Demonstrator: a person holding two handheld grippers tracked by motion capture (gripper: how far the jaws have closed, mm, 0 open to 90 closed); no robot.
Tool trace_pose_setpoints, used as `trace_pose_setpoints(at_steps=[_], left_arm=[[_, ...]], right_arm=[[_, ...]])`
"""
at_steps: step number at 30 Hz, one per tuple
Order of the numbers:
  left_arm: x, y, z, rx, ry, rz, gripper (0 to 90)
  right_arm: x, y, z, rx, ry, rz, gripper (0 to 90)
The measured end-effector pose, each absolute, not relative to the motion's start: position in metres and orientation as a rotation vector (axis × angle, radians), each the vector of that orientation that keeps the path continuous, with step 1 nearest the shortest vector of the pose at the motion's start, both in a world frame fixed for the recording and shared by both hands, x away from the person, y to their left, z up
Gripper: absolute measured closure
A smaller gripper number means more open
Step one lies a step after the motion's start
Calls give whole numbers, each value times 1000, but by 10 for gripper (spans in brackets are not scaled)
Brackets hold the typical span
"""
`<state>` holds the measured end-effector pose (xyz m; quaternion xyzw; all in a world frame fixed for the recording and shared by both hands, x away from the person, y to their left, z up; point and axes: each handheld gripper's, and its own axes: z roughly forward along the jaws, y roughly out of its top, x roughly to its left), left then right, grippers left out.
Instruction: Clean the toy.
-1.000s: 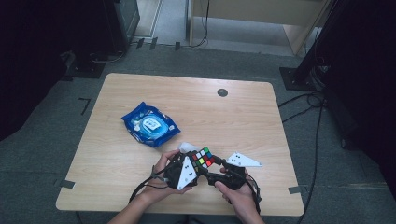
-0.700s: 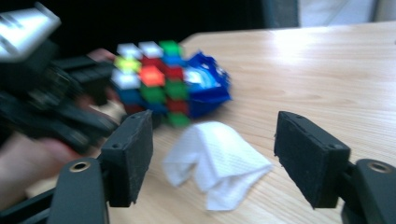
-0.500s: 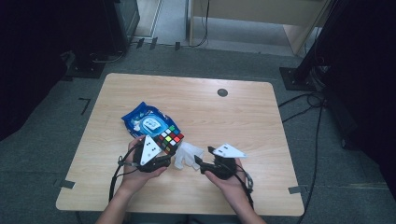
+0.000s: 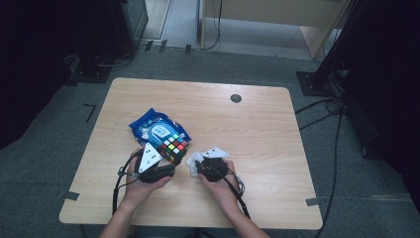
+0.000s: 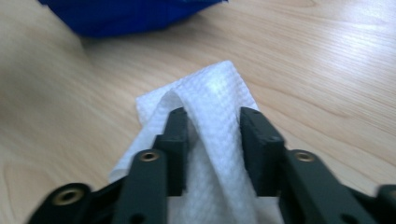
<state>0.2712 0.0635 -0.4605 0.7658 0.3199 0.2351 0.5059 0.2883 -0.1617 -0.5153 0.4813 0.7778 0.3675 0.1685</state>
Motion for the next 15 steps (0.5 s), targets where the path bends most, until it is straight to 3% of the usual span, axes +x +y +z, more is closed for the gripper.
trace_pose_setpoints(at_steps=[6,10,15], left_arm=[[269,61,-459,1828,767,514,338],[267,51,-462,1859,734,494,338],[260,30,-467,1926,662,477,339]], right_arm=[[275,-200,-514,1389,2244,1092,859],[262,-231,-497,1344,2209,1261,882],[245,-243,-441,1184,2090,1467,886]])
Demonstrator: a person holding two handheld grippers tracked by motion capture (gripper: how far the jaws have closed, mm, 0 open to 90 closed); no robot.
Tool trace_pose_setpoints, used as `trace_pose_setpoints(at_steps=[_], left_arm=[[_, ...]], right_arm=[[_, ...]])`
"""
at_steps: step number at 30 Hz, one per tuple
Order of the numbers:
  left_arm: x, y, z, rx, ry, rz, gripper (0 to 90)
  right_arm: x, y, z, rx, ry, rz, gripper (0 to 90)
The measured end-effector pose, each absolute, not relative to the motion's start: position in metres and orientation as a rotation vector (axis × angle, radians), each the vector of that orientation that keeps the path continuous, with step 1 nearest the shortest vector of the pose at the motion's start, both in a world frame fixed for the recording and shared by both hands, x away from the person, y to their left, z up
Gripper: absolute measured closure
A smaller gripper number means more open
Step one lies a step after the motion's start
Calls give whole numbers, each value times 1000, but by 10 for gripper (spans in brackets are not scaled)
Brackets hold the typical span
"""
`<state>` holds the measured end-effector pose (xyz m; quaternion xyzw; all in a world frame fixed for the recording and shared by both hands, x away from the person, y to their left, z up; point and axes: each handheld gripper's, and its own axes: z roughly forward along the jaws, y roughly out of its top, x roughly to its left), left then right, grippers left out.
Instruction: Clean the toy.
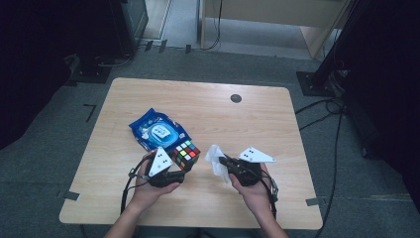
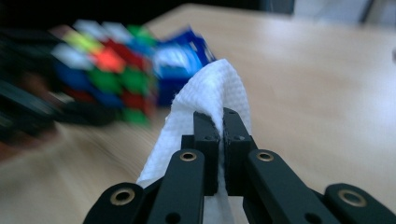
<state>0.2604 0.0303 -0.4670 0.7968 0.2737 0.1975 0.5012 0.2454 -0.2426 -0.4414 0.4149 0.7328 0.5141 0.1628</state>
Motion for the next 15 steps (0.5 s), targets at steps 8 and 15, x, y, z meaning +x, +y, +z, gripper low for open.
trace_pose_setpoints(at_steps=[8,15], left_arm=[[241,-1,-469,1987,541,444,339],[235,-7,-467,1980,505,432,339]], right_arm=[[210,-207,-407,879,2054,1619,871],[220,-204,-422,962,2070,1640,871]])
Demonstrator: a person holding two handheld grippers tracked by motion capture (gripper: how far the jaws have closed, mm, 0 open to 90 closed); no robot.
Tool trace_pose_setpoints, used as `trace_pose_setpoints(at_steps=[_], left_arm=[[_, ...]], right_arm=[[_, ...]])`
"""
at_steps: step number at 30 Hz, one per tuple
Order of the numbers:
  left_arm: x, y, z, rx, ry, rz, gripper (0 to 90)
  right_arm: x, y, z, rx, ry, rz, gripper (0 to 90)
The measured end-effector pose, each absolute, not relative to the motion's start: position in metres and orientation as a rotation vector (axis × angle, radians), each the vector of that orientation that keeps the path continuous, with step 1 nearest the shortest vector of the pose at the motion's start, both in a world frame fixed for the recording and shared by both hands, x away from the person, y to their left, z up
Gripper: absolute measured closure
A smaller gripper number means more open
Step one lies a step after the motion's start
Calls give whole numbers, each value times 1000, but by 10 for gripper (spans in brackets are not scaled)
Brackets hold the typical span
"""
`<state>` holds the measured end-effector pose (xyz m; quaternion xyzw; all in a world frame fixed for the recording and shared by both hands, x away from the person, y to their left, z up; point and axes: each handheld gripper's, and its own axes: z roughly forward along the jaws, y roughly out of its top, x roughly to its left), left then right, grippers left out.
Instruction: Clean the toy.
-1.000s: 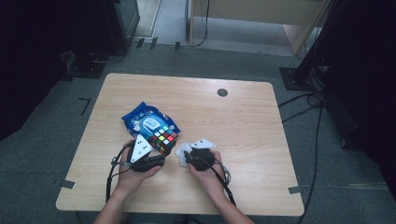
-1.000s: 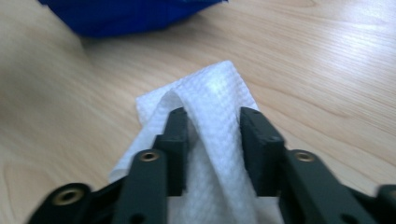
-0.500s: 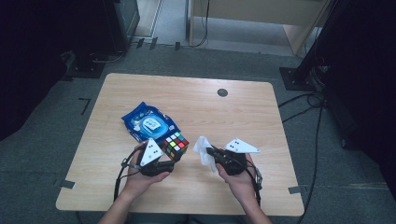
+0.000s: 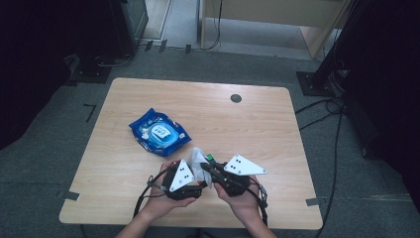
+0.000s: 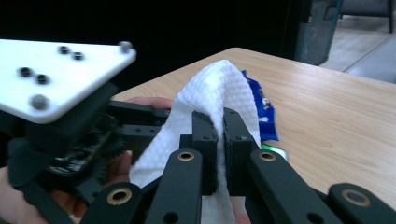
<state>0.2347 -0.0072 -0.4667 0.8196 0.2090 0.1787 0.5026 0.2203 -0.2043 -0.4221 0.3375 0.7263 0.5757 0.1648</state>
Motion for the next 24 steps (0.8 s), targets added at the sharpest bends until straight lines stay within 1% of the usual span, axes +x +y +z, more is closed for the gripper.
trace_pose_setpoints(at_steps=[4,10,12,14,17,20,24], left_arm=[[237,-2,-465,1971,513,429,339],[239,6,-461,1943,527,443,339],[240,7,-461,1951,536,460,339],[242,7,-463,1962,551,463,339],[242,5,-465,1974,558,461,339],[240,1,-465,1981,541,460,339],[236,-1,-463,1968,526,451,339]], right_arm=[[227,-214,-427,1012,2036,1612,870],[241,-233,-438,1116,1988,1403,867],[244,-241,-438,1183,1959,1422,867],[241,-244,-432,1197,1933,1487,868],[230,-239,-415,1097,1932,1583,866],[217,-224,-403,1000,1963,1665,863],[209,-207,-405,926,2027,1657,860]])
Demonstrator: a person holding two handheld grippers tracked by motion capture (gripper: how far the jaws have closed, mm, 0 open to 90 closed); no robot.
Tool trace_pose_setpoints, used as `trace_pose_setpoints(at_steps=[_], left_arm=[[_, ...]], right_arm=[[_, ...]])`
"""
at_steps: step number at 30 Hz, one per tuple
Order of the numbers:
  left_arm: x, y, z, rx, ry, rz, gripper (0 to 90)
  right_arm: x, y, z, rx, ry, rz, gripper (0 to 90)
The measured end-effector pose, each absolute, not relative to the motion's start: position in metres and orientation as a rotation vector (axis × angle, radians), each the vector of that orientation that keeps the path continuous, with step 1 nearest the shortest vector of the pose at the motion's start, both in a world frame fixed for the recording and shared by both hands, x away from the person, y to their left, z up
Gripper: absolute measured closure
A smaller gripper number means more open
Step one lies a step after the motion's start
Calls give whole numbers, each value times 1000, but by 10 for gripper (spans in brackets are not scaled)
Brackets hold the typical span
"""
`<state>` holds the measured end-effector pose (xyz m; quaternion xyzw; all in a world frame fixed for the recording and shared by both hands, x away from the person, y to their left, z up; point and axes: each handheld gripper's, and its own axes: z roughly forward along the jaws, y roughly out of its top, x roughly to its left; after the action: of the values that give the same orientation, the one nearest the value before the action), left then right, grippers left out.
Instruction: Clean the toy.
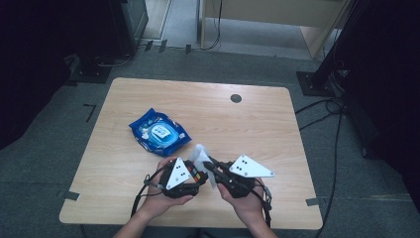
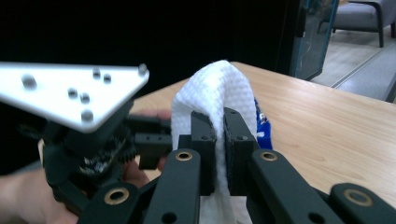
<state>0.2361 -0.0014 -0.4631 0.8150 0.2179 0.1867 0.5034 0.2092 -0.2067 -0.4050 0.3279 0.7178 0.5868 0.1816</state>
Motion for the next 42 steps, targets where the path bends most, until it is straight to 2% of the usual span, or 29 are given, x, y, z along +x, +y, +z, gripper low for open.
trace_pose_setpoints(at_steps=[8,23,32,39,42], left_arm=[[236,3,-459,1943,524,445,339],[245,13,-459,1916,586,425,339],[250,17,-460,1909,627,423,339],[252,17,-463,1912,656,420,339],[252,16,-463,1913,665,419,338]], right_arm=[[221,-214,-422,977,2010,1602,850],[259,-269,-462,1313,1927,1310,849],[257,-271,-455,1335,1870,1388,591],[241,-240,-434,1273,1969,1612,358],[233,-227,-428,1280,1968,1667,297]])
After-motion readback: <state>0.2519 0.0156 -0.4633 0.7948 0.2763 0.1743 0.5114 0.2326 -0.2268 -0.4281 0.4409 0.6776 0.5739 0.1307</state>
